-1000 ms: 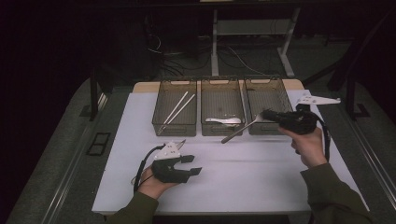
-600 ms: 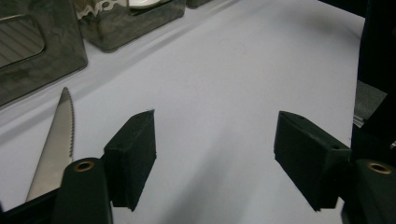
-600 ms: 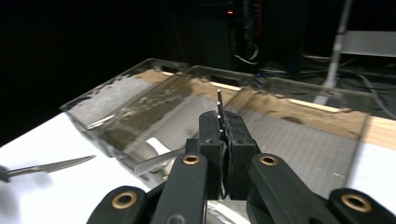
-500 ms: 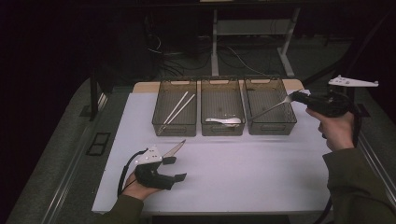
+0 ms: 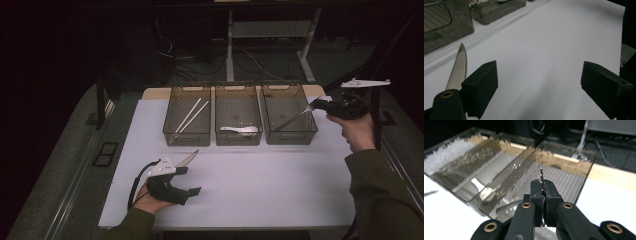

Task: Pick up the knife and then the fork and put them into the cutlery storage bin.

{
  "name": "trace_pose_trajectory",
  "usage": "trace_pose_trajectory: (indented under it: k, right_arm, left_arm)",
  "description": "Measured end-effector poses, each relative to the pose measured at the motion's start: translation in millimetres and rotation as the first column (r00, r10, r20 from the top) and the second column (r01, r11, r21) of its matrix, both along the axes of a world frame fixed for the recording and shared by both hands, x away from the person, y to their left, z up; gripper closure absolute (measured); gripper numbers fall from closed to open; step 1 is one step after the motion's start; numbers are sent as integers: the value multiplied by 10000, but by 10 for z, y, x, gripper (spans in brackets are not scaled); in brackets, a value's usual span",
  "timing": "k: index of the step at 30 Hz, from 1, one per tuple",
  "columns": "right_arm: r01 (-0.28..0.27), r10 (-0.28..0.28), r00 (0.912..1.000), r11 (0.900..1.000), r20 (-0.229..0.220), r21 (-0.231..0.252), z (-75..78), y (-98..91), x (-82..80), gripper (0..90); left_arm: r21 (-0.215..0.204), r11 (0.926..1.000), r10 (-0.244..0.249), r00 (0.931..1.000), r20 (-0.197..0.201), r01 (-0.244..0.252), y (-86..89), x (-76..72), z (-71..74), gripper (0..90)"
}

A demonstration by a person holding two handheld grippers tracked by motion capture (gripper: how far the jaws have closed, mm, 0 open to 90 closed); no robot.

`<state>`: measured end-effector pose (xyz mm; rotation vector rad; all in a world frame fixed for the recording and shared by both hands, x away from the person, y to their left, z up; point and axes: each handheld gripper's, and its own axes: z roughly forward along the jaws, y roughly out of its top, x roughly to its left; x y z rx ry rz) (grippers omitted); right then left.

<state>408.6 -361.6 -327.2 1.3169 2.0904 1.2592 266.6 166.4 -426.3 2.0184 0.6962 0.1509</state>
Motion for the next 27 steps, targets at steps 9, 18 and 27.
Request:
trace_pose_trajectory:
  k: [9, 18, 27]
  right_arm:
    - [-392, 362, 9954, 9987, -882, -326, -203, 214, 227, 874]
    - [456, -454, 9961, 9990, -753, 5, -343, 299, 505, 852]
    - [994, -1017, 9913, 9945, -841, -318, -539, 410, 798, 491]
  left_arm:
    - [1, 10000, -78, 10000, -27, 78, 1, 1, -1, 130]
    - [45, 9999, -146, 9999, -63, 146, -26, 14, -4, 130]
    - [58, 9997, -235, 9997, -61, 235, -32, 37, -4, 130]
